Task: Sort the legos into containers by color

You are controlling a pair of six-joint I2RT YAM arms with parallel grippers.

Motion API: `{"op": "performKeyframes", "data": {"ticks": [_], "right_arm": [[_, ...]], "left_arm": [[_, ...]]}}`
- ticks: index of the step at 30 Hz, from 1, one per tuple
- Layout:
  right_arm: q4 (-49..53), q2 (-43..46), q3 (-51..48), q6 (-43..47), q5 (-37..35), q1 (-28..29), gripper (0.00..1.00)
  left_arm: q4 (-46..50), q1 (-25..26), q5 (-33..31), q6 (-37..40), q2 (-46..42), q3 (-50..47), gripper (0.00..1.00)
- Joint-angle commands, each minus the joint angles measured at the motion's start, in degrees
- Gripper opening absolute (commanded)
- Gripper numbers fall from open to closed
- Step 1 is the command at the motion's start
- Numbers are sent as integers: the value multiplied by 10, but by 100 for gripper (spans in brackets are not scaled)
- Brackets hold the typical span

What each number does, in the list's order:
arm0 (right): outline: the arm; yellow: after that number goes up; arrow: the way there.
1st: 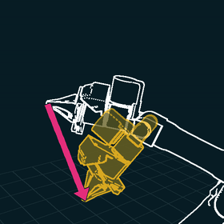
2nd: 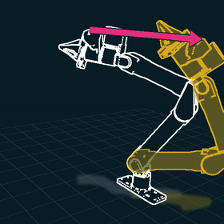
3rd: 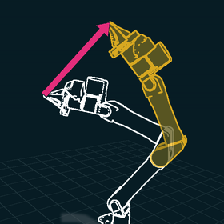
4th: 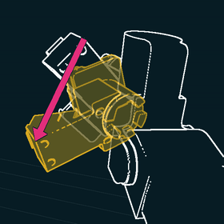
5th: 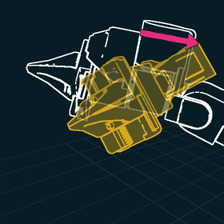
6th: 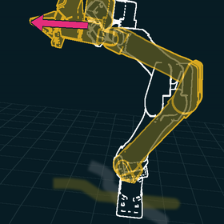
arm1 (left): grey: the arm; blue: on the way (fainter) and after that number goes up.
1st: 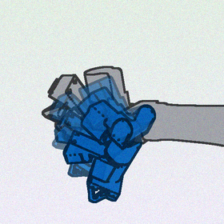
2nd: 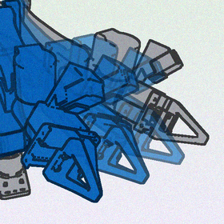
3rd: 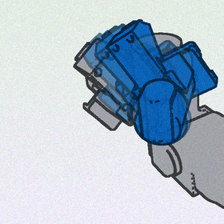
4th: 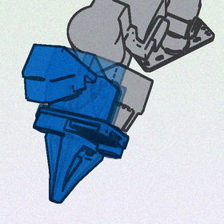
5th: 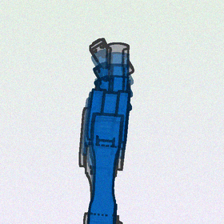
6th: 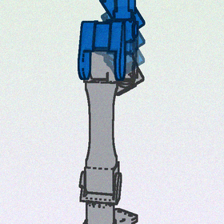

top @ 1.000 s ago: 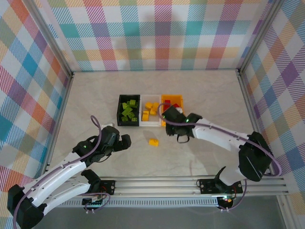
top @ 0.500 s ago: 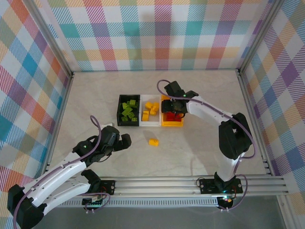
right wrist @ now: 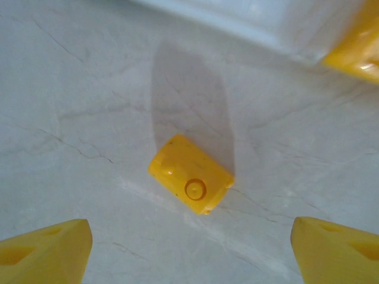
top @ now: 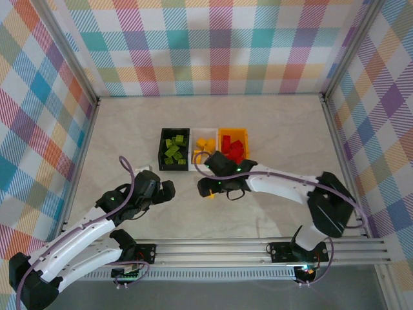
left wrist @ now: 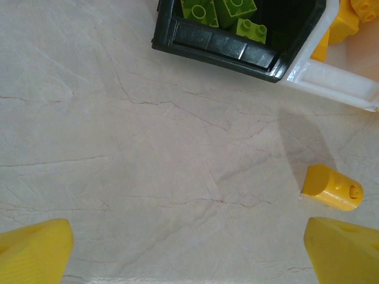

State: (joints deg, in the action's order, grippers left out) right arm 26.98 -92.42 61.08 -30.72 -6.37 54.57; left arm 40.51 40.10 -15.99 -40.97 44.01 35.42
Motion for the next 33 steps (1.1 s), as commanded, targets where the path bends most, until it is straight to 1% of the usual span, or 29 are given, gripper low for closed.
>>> {"op": "performKeyframes", "data": {"ticks": [1,4,7,13,16,18,22,27,33], "right_arm": [[-37,-53,7,-24,14,13,87],[-31,-91,24,-24,-5,18,86],[-19,-121,37,-16,-21,19,83],[-17,-152,47,-2,-29,22,74],[-22,-158,48,5,-26,22,67],[-27,-157,47,8,-23,22,60],[-33,-148,45,13,-25,23,54],[-44,-118,35,20,-32,22,43],[-47,-76,29,26,-44,22,37]], "left_arm": [[19,1,-12,-5,-8,12,100],[20,0,-10,-6,-8,7,100],[18,-1,-9,-8,-9,0,100],[10,0,-9,-8,-5,-6,100],[11,0,-11,-6,-4,-6,100],[12,0,-12,-6,-4,-6,100],[14,0,-11,-7,-5,-8,100],[11,-1,-8,-9,-5,-8,100],[11,0,-7,-10,-4,-5,100]]}}
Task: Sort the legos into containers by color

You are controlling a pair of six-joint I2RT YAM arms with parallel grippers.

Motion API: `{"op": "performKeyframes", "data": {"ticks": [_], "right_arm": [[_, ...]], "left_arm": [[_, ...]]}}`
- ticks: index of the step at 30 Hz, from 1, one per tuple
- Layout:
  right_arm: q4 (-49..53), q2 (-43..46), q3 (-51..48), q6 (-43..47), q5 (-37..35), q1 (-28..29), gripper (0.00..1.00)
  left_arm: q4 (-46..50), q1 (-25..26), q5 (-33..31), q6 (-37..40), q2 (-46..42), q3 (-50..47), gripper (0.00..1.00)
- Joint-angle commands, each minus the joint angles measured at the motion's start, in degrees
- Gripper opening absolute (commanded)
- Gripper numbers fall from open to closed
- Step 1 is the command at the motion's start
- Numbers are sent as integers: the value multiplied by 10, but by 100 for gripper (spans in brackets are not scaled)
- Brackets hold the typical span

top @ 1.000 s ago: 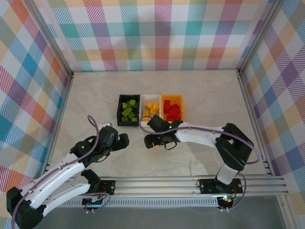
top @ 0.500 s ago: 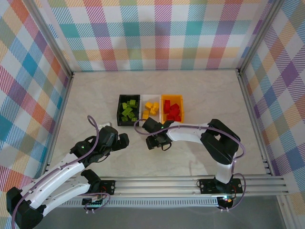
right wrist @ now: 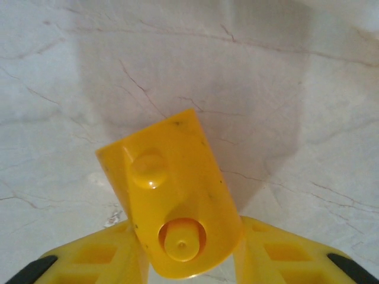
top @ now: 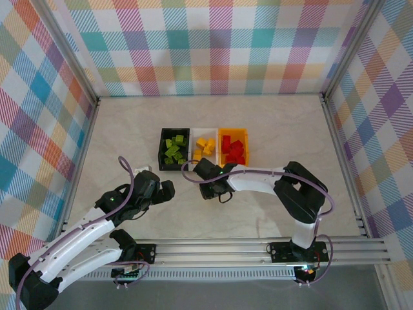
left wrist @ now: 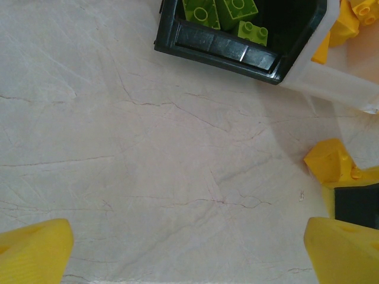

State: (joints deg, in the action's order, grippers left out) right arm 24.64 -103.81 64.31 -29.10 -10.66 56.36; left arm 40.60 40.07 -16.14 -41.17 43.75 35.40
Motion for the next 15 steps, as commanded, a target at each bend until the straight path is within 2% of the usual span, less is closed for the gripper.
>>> {"op": "performKeyframes", "data": {"ticks": [1,8,15], "right_arm": [[-22,43,-2,10,-3,5,37],[0,66,48,18,-22,-9,36],[25,-17,176,18,-16,-76,36]], "left_arm": [[10,0,-5,-8,-1,-5,100],[16,0,-7,-9,-2,4,100],[20,0,-8,-8,2,16,100]]}}
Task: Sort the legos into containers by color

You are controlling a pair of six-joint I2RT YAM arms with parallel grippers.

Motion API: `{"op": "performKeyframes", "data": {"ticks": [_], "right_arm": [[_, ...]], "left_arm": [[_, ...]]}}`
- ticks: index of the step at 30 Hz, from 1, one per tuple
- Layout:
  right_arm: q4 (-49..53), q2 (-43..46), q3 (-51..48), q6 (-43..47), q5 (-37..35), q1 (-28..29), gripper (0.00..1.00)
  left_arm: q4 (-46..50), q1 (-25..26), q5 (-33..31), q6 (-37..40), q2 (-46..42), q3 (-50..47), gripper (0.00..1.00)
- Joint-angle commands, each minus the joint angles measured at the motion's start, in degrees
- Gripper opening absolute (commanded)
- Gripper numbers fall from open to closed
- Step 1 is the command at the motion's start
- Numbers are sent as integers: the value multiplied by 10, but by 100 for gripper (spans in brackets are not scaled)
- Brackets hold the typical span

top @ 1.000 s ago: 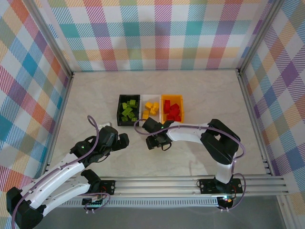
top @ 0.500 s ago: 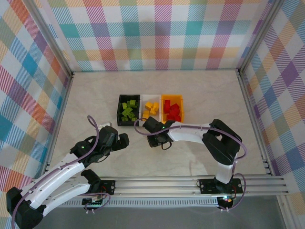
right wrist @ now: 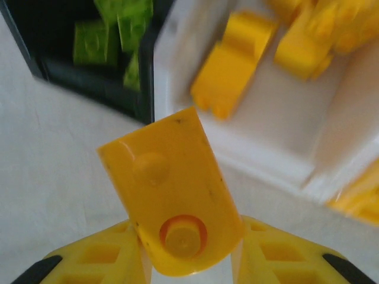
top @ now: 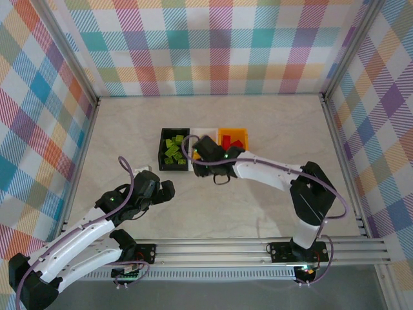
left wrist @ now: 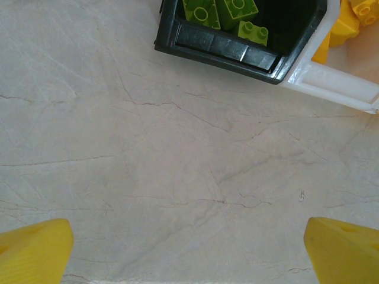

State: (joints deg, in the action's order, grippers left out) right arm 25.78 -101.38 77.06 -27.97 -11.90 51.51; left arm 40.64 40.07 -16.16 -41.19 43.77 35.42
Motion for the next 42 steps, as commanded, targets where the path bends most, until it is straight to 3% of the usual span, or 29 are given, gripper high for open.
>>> {"op": "performKeyframes", "data": {"ticks": [1,3,6,8,14,21,24,28,33,38,42], "right_arm": [[15,-55,66,6,0,-36,36],[15,-82,103,9,7,-51,46],[19,-95,139,15,10,-64,74],[9,-74,137,22,8,-64,81],[-33,65,32,27,-20,-64,86],[-70,243,-136,26,-82,-65,99],[-79,299,-194,17,-116,-66,100],[-87,354,-253,-12,-166,-72,100],[-61,389,-285,-34,-156,-112,100],[-35,420,-306,-61,-173,-141,100],[-44,448,-325,-37,-191,-149,100]], "left_arm": [[20,0,-8,-7,2,17,100],[22,-1,-11,-4,4,26,100],[26,0,-24,-4,4,40,100],[26,0,-36,1,3,50,100],[5,0,-98,24,9,86,100],[-143,-4,-206,40,40,77,100],[-206,-40,-252,84,90,85,100],[-279,-129,-256,122,174,113,100],[-414,-231,-235,228,289,104,100],[-477,-302,-183,324,371,62,100],[-634,-317,-155,367,378,-22,100]]}}
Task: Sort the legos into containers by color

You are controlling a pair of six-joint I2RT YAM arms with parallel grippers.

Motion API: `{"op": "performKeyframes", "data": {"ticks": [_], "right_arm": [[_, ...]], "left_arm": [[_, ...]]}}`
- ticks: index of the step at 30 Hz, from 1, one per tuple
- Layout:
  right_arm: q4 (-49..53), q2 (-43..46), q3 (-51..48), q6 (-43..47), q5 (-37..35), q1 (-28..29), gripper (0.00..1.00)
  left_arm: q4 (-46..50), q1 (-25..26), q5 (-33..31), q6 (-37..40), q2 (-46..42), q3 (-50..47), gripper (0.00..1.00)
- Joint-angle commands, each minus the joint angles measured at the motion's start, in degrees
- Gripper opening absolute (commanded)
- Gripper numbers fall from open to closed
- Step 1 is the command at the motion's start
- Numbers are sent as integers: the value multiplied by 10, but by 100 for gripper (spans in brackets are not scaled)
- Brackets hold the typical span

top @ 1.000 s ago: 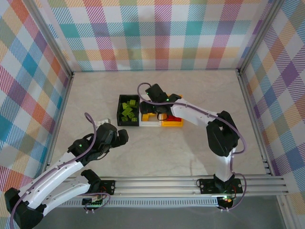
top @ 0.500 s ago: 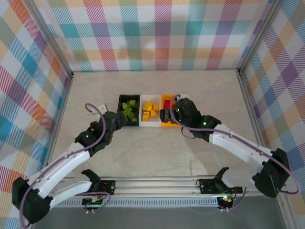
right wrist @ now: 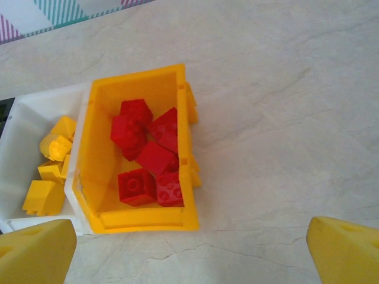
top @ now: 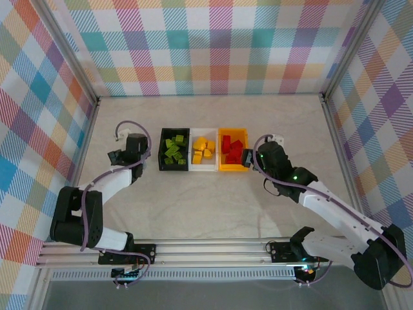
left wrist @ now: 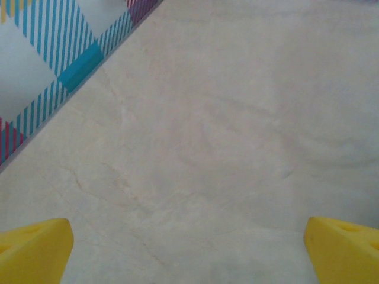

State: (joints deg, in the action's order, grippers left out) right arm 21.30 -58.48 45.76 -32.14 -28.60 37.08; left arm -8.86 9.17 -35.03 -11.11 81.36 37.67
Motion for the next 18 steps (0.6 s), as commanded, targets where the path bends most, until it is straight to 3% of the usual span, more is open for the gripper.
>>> {"op": "performKeyframes", "data": {"ticks": [1,5,8,11,13,14,16,17,18], "right_arm": [[1,25,-16,8,-24,-8,100],[-14,40,-33,14,-31,-20,100],[-27,34,-38,30,-26,-35,100],[-49,22,-42,55,-9,-61,100],[-70,15,-42,67,4,-84,100],[-84,12,-45,76,13,-97,100],[-115,7,-50,95,34,-130,100],[-129,6,-53,105,38,-142,100],[-148,5,-59,122,46,-158,100]], "left_arm": [[-164,-8,50,82,9,-46,100],[-116,-10,77,94,60,3,100],[-256,-10,94,103,75,-70,100],[-287,-11,127,107,64,-94,100],[-380,-20,177,113,70,-151,100],[-487,-20,175,125,99,-179,100],[-380,-20,163,107,75,-148,100],[-420,-22,162,111,91,-152,100],[-396,-23,162,106,83,-147,100]]}}
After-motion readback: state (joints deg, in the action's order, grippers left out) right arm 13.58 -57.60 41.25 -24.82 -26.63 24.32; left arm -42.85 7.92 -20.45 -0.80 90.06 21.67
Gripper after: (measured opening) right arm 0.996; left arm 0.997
